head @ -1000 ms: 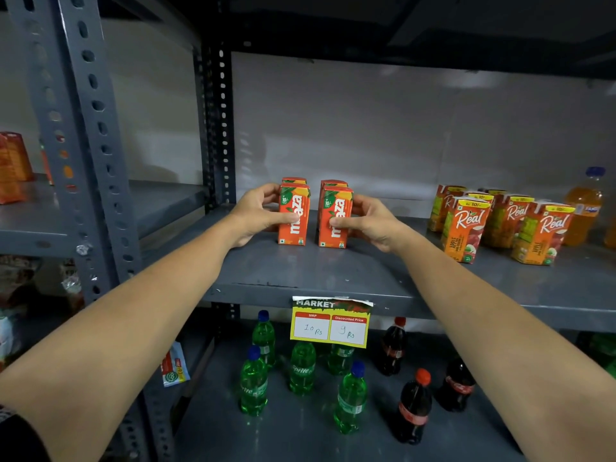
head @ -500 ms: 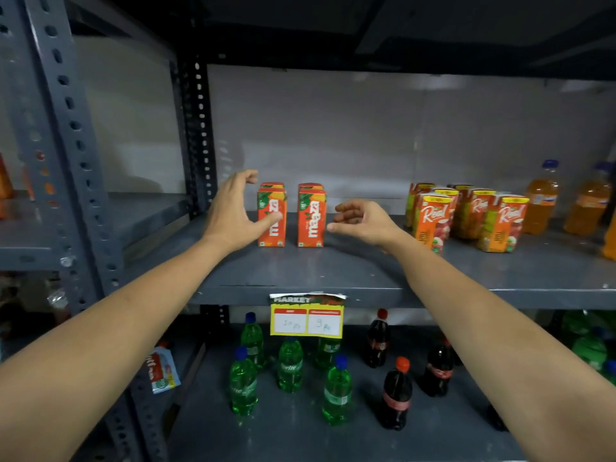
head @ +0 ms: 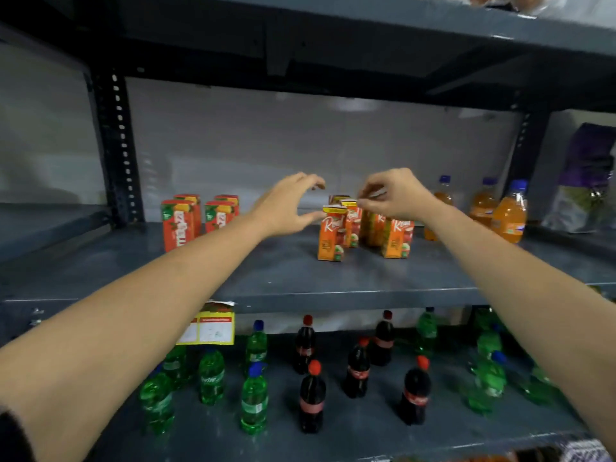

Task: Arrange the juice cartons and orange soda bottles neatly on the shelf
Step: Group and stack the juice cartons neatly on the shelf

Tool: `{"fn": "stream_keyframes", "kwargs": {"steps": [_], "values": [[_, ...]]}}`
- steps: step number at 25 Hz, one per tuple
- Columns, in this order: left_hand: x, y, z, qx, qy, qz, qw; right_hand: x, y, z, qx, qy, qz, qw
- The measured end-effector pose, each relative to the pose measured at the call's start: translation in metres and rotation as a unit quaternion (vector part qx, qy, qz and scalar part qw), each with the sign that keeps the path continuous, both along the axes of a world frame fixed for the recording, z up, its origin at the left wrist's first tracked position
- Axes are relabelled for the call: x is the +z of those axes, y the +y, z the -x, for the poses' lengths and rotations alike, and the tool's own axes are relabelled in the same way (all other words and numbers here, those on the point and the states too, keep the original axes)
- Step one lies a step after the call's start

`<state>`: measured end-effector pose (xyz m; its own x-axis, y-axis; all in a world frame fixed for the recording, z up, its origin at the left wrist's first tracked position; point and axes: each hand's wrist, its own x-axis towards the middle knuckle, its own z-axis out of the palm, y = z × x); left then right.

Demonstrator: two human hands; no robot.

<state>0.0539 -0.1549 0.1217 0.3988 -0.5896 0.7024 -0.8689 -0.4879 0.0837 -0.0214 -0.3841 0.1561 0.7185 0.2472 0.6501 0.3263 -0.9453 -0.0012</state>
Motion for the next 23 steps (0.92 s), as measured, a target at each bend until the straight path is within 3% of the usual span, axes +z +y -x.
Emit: {"fn": "stream_keyframes", "kwargs": {"steps": [4,7,11,19,21,23], "values": [[0.002,-0.05,-0.006,0.055,0.072,-0.08,0.993,0.015,-0.07,-0.005,-0.059,0.139,0.06,0.987],[-0.003,-0.063,-0.012,0.073,0.131,-0.044,0.988,0.008,-0.099,-0.013,-0.06,0.229,0.078,0.968],[-0.003,-0.077,-0.015,0.072,0.177,0.039,0.981,0.002,-0.113,-0.024,0.015,0.23,-0.029,0.973],[-0.006,-0.119,-0.01,0.065,0.2,0.079,0.975,-0.008,-0.123,-0.042,0.052,0.219,-0.066,0.972],[-0.014,-0.118,-0.012,0.058,0.235,0.119,0.963,-0.017,-0.128,-0.044,0.067,0.21,-0.139,0.965],[-0.032,-0.117,-0.011,0.045,0.305,0.199,0.93,-0.033,-0.131,-0.045,0.096,0.215,-0.262,0.936]]}}
